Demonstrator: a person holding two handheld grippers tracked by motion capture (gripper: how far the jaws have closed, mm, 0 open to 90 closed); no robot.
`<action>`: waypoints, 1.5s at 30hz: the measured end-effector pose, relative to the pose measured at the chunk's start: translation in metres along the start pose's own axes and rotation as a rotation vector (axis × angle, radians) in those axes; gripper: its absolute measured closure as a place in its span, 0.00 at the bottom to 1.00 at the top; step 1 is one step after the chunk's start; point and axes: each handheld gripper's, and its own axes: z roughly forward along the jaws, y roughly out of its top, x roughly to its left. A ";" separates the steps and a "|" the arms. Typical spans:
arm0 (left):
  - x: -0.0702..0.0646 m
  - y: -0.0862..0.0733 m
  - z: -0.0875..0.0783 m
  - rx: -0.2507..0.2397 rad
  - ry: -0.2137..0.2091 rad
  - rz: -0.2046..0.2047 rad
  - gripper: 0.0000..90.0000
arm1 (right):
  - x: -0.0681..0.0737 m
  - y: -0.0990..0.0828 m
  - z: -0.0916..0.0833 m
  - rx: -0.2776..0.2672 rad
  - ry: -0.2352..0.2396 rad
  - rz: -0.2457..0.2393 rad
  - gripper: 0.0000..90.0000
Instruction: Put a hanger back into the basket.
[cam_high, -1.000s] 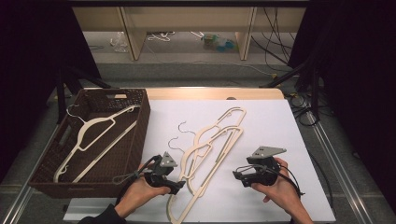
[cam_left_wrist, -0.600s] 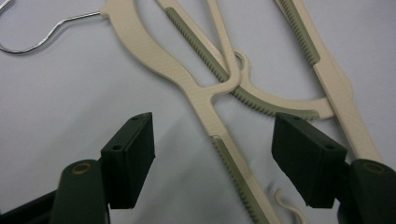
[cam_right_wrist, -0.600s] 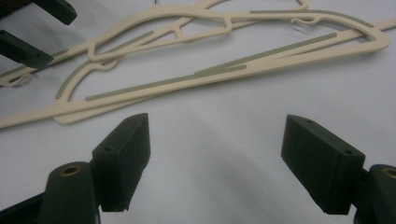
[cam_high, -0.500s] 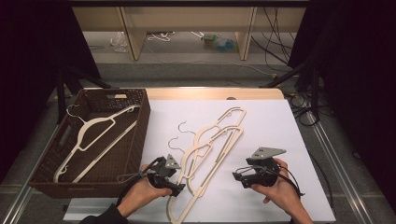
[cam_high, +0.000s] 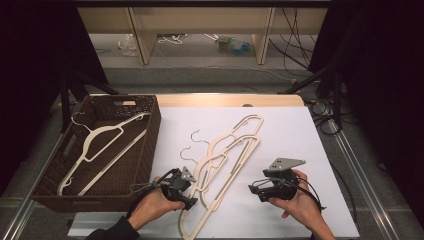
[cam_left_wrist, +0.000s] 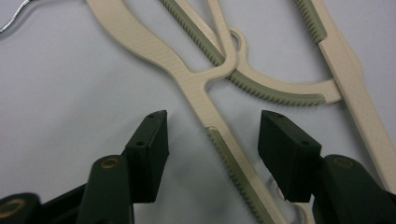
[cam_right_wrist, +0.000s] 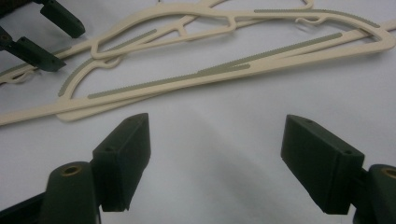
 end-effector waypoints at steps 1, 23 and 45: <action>0.000 0.000 0.000 0.000 0.000 0.000 0.52 | 0.000 0.000 0.000 0.000 0.000 0.000 0.28; 0.006 0.015 0.000 0.116 -0.005 0.042 0.72 | 0.008 0.005 0.003 0.007 0.000 -0.045 0.29; 0.018 0.033 0.005 0.183 0.013 -0.021 0.79 | 0.009 0.005 0.004 0.017 0.009 -0.034 0.29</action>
